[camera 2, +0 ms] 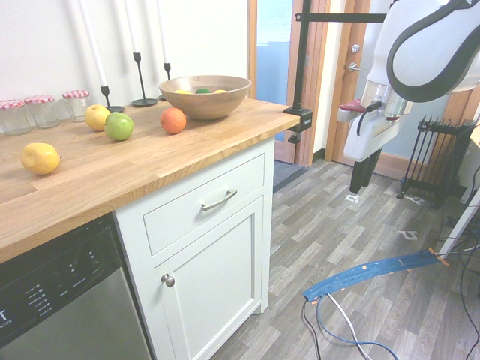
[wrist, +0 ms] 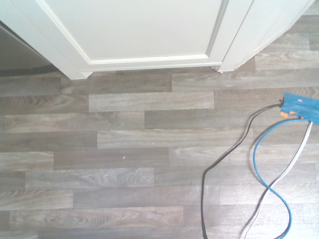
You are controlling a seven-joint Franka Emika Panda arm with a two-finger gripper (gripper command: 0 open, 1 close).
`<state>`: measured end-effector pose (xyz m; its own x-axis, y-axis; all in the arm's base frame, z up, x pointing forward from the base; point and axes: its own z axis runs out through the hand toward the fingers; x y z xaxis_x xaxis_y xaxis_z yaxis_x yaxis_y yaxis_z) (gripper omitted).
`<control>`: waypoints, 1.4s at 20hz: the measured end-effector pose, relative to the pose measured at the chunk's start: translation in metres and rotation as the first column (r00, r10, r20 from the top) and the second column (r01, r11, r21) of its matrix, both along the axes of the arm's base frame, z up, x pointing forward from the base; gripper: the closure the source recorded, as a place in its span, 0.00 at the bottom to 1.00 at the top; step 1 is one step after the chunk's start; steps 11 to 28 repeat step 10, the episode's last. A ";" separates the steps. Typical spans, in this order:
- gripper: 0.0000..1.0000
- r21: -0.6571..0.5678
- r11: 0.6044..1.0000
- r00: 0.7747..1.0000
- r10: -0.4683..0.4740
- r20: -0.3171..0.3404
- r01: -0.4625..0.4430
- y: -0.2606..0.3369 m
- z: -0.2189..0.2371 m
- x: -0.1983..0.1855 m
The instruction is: Close the drawer
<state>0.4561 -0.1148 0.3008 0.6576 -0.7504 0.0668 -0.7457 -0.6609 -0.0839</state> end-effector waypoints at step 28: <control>0.00 0.003 1.000 1.000 0.010 -0.001 -0.010 0.006 0.000 -0.003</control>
